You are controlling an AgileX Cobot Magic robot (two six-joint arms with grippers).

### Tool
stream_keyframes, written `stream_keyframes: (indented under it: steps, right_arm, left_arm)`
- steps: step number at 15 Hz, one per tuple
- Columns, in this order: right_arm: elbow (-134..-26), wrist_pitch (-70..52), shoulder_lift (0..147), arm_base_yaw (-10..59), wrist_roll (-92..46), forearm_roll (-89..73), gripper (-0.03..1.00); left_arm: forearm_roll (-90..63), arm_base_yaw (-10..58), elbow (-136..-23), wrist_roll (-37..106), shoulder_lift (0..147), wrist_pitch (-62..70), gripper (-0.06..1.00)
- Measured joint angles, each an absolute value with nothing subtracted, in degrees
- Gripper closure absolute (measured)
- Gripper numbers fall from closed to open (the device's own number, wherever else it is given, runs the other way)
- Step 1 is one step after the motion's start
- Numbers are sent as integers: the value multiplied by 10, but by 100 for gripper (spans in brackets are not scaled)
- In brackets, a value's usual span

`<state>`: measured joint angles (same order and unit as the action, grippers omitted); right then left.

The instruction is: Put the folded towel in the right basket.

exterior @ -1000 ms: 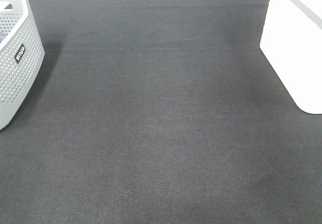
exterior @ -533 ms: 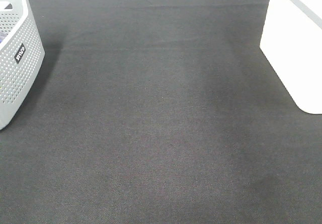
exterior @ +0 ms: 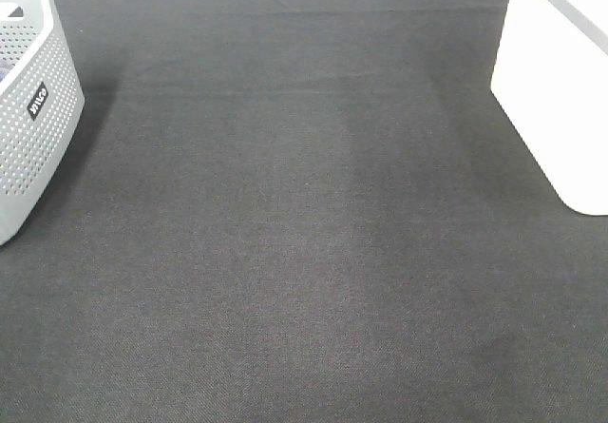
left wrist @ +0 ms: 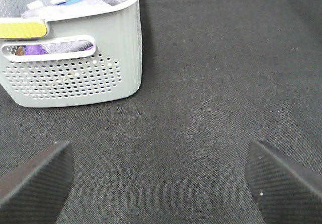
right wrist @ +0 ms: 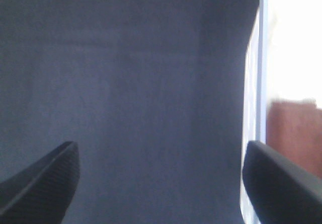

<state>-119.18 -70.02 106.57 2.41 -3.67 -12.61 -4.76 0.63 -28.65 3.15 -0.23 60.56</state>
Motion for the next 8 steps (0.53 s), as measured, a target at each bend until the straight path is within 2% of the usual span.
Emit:
stream_keyframes:
  steps: [2,8]
  right_arm:
    - [-1104,-700,1008,24,-34,-101,14]
    - [-746,-700,746,24,-34,-80,14]
  left_arm:
    - [-48,6,-286,32,-2,606,7]
    - [-48,6,-286,32,-2,606,7]
